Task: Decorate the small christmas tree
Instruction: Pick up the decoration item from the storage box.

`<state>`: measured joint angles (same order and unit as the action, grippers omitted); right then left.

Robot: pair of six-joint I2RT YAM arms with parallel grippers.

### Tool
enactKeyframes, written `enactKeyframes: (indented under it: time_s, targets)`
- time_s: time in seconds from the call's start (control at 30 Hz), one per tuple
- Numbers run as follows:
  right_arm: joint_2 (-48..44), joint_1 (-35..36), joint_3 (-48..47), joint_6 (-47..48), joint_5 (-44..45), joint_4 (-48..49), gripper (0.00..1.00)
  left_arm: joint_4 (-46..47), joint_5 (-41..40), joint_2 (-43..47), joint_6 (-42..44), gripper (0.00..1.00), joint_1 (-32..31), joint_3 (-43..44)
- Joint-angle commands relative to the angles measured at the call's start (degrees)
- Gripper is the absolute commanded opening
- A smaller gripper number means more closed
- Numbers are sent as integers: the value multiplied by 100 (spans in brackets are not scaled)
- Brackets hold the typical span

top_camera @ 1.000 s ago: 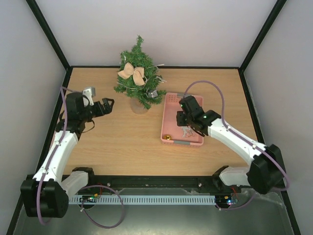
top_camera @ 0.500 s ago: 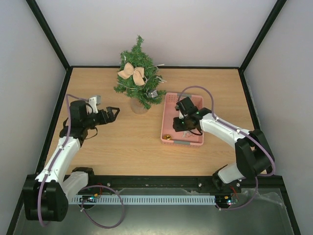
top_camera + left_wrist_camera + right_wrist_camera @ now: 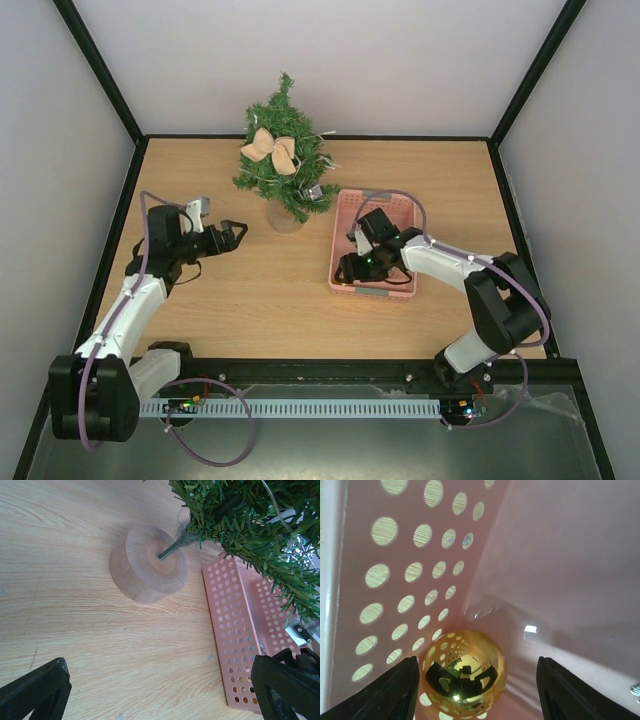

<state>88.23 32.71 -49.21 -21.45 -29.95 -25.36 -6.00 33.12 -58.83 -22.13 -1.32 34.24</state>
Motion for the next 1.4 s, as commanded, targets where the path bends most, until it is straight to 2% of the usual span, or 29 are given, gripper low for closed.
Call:
enactKeyframes:
  time_s: [0.0,0.1,0.17,0.37,0.43,0.57,0.97,1.17,1.37]
  targets:
    - [231,34,27,189,-185,-17,63,229,126,-88,-45,100,0,42]
    - [313,34,25,241,-184,-37,62,535,28,-298,-253,100,0,-11]
    - [367,34,-12,268,-126,-66,55,859,-46,-475,-489,98,0,-77]
    - [264,34,-101,319,594,-373,49,1643,-120,-1268,-1011,89,-8,7]
    - [187,25,-107,334,804,-466,47,2184,-102,-1560,-1369,85,-28,13]
    - [23,25,-139,333,1043,-519,46,3061,56,-2306,-1804,80,-163,121]
    - [-374,25,-470,427,1708,-742,46,4306,-138,-3693,-2233,77,-471,374]
    - [-518,16,-529,295,1908,-608,46,4998,-115,-4092,-2544,74,-603,363]
    - [-726,16,-694,217,2171,-624,45,5352,36,-4465,-2830,62,-821,424]
